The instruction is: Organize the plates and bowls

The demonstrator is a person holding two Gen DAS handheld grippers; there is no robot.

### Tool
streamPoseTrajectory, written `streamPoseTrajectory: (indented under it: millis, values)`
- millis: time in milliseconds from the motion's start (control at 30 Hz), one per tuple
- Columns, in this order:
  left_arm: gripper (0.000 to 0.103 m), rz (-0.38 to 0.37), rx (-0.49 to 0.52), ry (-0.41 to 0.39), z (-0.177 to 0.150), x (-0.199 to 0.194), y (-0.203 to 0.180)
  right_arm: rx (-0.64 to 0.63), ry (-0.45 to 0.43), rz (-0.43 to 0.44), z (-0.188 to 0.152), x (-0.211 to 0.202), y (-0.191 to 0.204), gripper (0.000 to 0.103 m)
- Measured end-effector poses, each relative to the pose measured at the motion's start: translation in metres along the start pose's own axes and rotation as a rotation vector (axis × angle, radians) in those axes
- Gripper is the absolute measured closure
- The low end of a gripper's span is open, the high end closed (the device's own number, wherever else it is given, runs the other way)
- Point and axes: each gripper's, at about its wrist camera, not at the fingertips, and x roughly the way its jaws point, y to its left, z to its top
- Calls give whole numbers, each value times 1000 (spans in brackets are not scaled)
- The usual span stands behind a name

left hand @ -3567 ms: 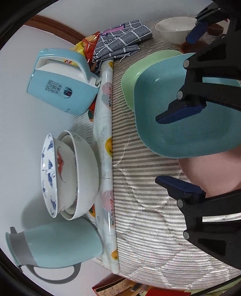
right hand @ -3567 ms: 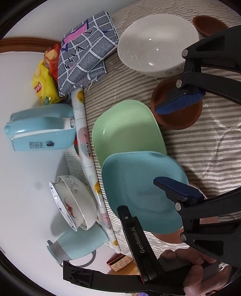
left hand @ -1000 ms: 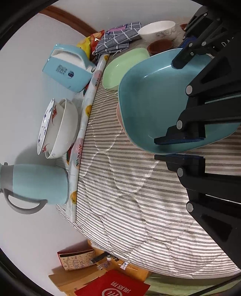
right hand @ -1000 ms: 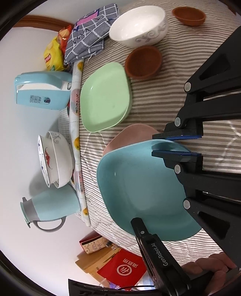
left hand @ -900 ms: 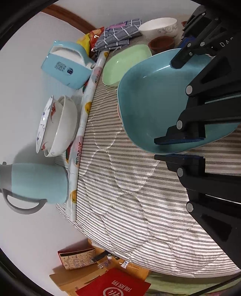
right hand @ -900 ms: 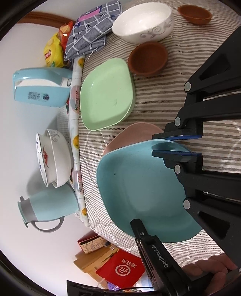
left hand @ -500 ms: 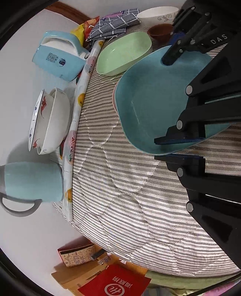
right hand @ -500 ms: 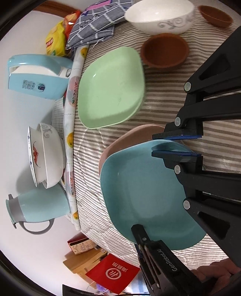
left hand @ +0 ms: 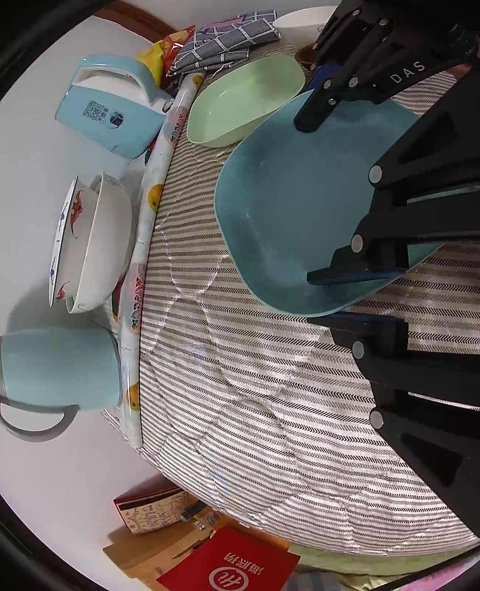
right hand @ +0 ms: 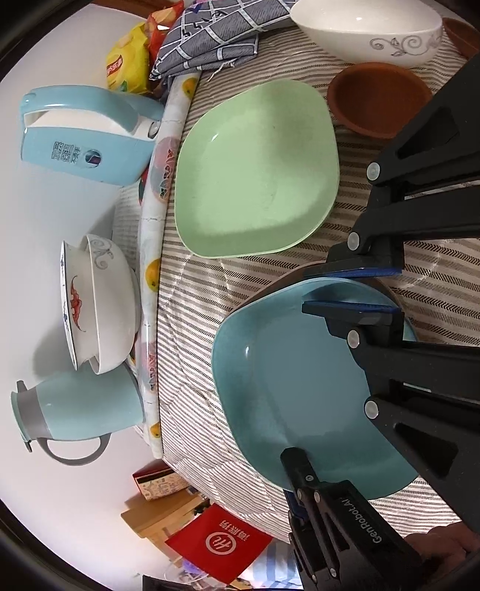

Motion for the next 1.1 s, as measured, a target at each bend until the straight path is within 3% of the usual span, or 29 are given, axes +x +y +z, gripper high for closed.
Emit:
streamPoseTrajectory:
  millis: [133, 267, 467, 733, 1100]
  values:
    - [77, -6, -3, 9, -2, 0, 2, -1, -10, 16, 1, -1, -1, 89]
    - [64, -19, -4, 20, -6, -1, 3, 9, -15, 43, 4, -2, 1, 75]
    - [56, -30, 2, 23, -12, -6, 6, 22, -51, 20, 7, -11, 7, 54]
    - [53, -30, 8, -9, -12, -25, 5, 30, -87, 2, 6, -35, 5, 52]
    - [53, -72, 25, -57, -7, -51, -13, 99, -111, -83, -17, -74, -33, 52]
